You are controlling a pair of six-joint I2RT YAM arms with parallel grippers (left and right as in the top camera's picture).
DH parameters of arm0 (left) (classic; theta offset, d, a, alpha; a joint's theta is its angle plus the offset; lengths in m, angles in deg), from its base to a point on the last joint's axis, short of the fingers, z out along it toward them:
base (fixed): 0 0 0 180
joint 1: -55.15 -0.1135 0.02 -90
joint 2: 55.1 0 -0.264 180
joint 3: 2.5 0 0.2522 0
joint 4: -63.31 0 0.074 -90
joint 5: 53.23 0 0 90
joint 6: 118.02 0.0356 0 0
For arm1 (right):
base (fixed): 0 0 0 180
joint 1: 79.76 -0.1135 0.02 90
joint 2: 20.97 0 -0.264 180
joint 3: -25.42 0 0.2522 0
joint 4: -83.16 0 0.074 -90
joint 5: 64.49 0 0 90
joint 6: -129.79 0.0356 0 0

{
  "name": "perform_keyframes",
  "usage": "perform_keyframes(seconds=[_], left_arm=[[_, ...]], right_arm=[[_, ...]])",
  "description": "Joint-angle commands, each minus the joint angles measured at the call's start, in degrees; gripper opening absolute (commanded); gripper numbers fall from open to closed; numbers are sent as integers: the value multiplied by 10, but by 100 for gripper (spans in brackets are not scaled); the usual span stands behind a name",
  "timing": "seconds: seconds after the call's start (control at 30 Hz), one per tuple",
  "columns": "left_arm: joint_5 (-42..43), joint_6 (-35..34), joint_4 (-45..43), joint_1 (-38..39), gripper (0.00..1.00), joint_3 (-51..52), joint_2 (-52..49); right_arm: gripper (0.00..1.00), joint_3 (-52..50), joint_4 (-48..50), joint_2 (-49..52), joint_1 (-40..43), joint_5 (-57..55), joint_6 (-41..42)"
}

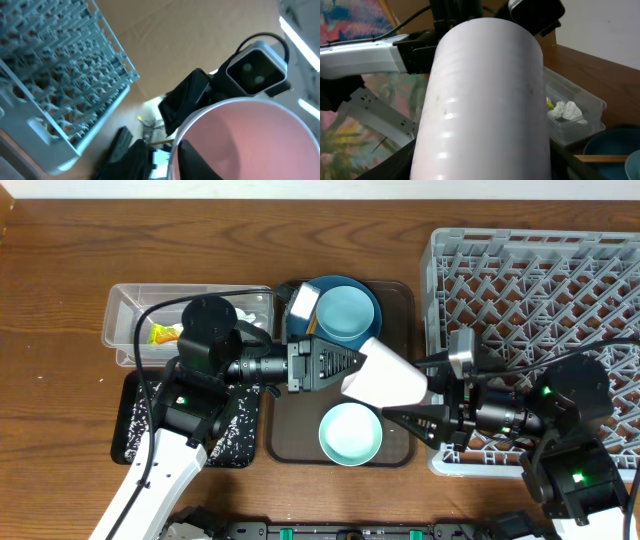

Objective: Sort waste into correct bins and load items into the dishwasher rack
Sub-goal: 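Grasp the white cup with the right gripper from the left gripper, then carry the cup right and lower it into the dishwasher rack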

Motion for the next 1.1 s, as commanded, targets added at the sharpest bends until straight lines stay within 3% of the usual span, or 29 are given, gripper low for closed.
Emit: perform_keyframes(seconds=[0.0,0.27,0.6,0.67,0.83,1.07], left_arm=[[-16,59,2,-11,29,-7,0],[-105,75,52,-90,47,-7,-11],[-129,115,160,-134,69,-7,-12],[-129,115,177,-134,80,-7,-12],[-129,115,180,-134,85,-7,-12],[-129,115,180,-134,89,-7,-12]], right_arm=[[53,10,0,-1,-7,-15,-6],[52,10,-34,-1,-7,-102,-5],[50,11,-150,23,-7,-445,36],[49,16,-156,39,-3,-464,41],[48,75,-209,107,12,-506,41],[48,237,-340,220,29,-623,29]])
